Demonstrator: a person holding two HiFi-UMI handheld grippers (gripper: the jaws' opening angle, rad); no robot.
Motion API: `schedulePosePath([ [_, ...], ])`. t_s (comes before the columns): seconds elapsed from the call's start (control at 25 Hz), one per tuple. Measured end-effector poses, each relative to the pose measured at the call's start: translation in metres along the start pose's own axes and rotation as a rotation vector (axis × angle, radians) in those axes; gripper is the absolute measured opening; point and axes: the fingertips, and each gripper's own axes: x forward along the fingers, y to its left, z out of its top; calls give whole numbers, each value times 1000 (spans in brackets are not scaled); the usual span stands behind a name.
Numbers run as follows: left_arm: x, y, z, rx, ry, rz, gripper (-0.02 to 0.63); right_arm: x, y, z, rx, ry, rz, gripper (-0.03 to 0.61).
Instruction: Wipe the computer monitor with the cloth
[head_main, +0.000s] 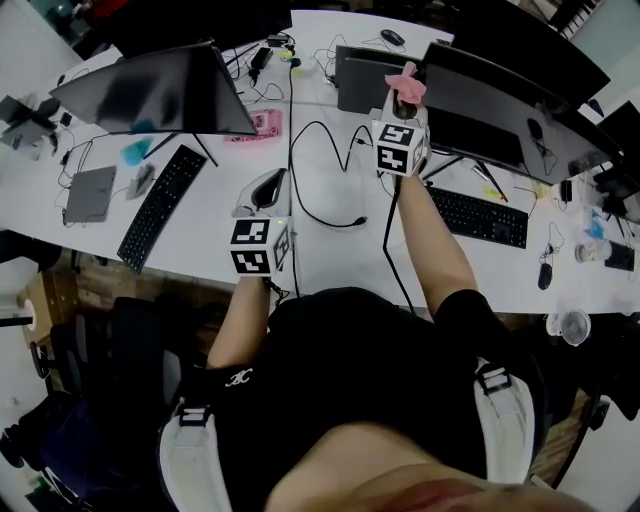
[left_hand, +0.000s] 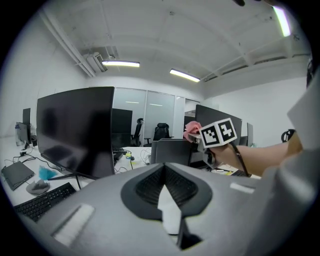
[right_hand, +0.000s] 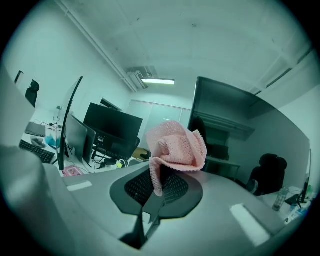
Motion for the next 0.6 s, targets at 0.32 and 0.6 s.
schedulePosePath([
  [0.32, 4, -12, 10, 20, -21, -21, 54, -19, -24, 75, -19, -143, -40, 11],
  [0.6, 1, -23, 14, 40, -27, -45, 54, -46, -42, 135, -12, -289, -80, 11],
])
